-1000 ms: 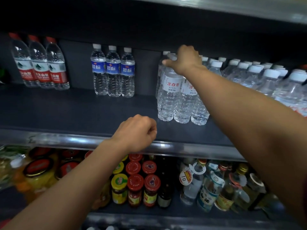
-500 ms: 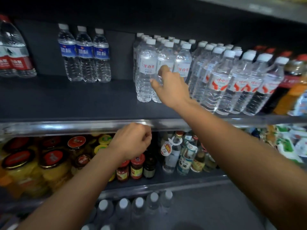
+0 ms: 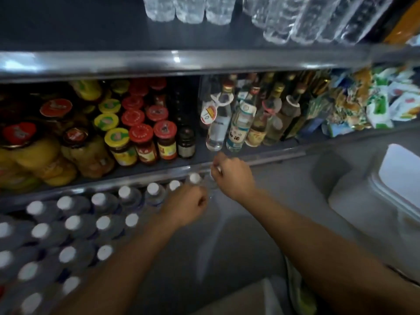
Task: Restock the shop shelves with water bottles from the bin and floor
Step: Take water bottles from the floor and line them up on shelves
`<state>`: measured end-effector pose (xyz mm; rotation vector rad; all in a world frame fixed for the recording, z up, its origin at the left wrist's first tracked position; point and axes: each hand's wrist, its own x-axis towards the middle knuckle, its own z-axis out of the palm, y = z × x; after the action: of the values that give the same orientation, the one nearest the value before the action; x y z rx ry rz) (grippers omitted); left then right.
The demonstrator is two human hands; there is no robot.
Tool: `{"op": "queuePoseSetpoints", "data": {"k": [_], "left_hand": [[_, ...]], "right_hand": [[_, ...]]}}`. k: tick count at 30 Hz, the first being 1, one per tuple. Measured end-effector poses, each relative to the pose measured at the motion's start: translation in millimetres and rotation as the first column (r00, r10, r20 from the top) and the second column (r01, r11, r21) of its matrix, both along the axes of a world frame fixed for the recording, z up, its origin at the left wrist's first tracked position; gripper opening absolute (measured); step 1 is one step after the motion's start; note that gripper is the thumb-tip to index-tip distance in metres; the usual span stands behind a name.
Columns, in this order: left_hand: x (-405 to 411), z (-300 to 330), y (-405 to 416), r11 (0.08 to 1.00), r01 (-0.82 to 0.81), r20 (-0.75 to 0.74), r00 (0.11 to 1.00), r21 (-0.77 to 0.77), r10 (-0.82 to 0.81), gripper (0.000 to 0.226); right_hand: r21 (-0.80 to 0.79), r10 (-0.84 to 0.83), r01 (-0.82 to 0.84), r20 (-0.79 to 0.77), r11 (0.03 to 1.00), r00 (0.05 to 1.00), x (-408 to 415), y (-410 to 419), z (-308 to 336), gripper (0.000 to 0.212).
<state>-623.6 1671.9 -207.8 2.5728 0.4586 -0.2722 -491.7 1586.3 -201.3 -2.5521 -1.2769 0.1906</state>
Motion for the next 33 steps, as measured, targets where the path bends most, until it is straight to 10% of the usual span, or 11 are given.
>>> {"op": "queuePoseSetpoints", "data": {"k": [12, 20, 33], "left_hand": [[-4, -134, -35, 0.985, -0.072, -0.284, 0.958, -0.154, 0.025, 0.018], [-3, -141, -37, 0.983, -0.064, -0.266, 0.964, -0.172, 0.016, 0.018], [5, -38, -9, 0.993, -0.014, -0.05, 0.999, -0.118, 0.008, 0.014]], "right_hand": [[-0.225, -0.011, -0.03, -0.179, 0.974, 0.984, 41, -6, -100, 0.069], [-0.201, 0.138, -0.167, -0.152, 0.965, 0.979, 57, 11, -116, 0.057], [-0.036, -0.057, 0.052, -0.174, 0.998, 0.983, 41, -27, -14, 0.031]]}}
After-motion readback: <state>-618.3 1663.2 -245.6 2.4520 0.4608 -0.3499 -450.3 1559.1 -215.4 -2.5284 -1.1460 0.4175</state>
